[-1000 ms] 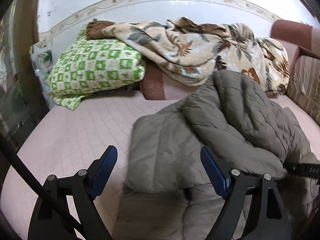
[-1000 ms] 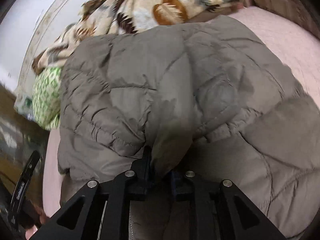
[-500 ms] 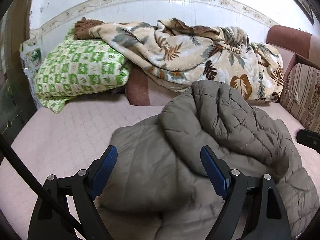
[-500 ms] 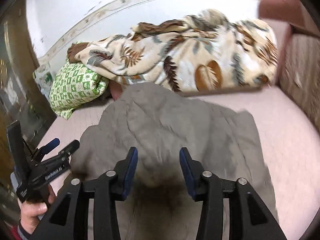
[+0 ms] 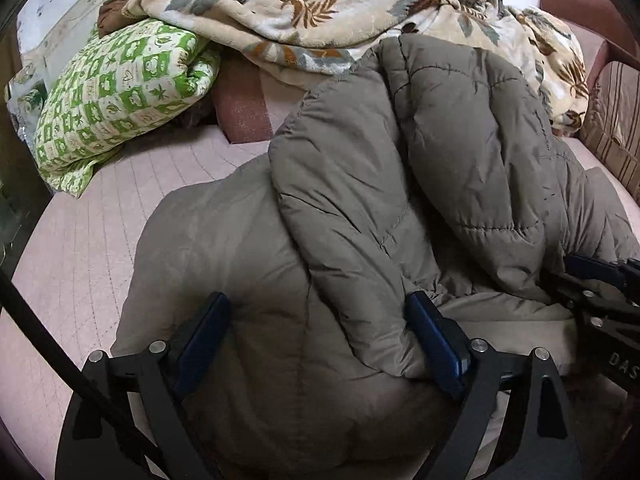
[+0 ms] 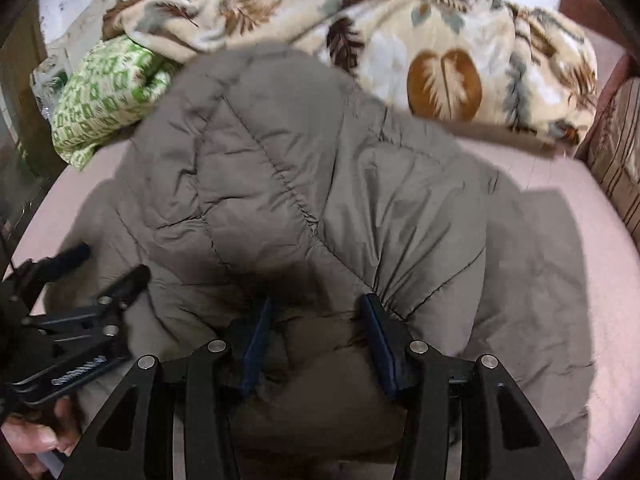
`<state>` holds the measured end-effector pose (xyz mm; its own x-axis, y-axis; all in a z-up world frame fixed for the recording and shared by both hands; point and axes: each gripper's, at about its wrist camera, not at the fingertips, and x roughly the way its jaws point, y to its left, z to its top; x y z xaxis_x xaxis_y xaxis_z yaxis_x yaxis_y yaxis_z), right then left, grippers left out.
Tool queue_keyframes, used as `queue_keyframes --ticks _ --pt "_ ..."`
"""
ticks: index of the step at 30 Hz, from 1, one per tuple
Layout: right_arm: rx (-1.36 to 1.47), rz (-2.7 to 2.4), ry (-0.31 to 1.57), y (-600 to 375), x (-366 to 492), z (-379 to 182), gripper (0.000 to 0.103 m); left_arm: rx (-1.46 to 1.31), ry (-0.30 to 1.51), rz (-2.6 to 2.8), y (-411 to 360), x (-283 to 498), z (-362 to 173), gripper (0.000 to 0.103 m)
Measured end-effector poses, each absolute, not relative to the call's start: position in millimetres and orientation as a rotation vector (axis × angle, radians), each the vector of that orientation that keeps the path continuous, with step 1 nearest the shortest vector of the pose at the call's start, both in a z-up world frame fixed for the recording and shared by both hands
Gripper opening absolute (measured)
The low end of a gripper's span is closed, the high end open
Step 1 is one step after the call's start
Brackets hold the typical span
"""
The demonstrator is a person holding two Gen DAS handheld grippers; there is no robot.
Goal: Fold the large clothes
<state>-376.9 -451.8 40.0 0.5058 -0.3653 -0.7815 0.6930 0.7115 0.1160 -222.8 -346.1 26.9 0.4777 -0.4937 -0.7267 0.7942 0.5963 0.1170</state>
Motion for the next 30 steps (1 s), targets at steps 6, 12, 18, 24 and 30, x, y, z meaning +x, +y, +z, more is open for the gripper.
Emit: queue_keyframes --ticks 6,12,18,24,30 --pt "0.474 -0.631 0.769 -448 -389 67 0.051 0.404 0.658 -0.852 -326 -231 52 0.089" --pt "0.422 -0.622 0.697 -416 -411 103 0.052 0.374 0.557 -0.875 -315 -248 79 0.089" --pt "0.410 -0.618 0.775 -412 -398 76 0.052 0.478 0.624 -0.904 -337 -257 48 0.089" --pt "0.438 -0.614 0.850 -418 -384 36 0.054 0.536 0.648 -0.871 -347 -256 27 0.091" --pt "0.475 -0.580 0.786 -412 -403 61 0.055 0.485 0.630 -0.891 -329 -264 53 0.090"
